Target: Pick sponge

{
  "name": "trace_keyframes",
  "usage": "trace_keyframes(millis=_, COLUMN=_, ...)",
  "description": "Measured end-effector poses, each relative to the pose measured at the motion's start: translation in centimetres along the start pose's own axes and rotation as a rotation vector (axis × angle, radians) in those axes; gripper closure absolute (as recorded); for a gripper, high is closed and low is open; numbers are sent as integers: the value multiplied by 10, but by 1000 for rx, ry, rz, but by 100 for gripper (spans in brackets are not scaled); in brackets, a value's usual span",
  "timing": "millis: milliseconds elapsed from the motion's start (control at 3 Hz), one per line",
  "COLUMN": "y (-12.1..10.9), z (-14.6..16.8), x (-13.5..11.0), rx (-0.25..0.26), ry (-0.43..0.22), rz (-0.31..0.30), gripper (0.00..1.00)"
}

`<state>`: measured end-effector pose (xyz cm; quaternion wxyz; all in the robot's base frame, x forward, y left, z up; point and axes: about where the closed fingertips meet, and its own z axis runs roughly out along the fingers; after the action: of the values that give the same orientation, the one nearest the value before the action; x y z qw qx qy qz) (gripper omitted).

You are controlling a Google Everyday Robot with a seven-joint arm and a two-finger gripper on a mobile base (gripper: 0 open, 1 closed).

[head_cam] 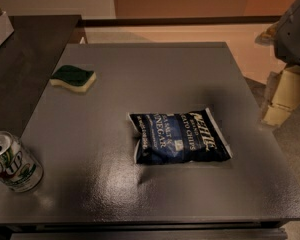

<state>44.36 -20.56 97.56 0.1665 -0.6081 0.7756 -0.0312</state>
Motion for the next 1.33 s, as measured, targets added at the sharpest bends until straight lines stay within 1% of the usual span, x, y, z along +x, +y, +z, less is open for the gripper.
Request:
trace_keyframes(millis=333, y=-6, z=15, x=-30, rx=-7, ry=-41, rz=-24, gripper=0)
trace_keyframes(millis=667, y=-13, z=36, x=-72, rx=-21, ry=-89, rz=-49, gripper=0)
trace_keyframes(millis=1000, y=-22, z=53, x=-118, rx=-44, ry=-148, rz=-59, gripper=0)
trace_keyframes(millis=1333, y=-28, z=69, x=-165, rx=-81, ry=-193, rz=-60, gripper=0)
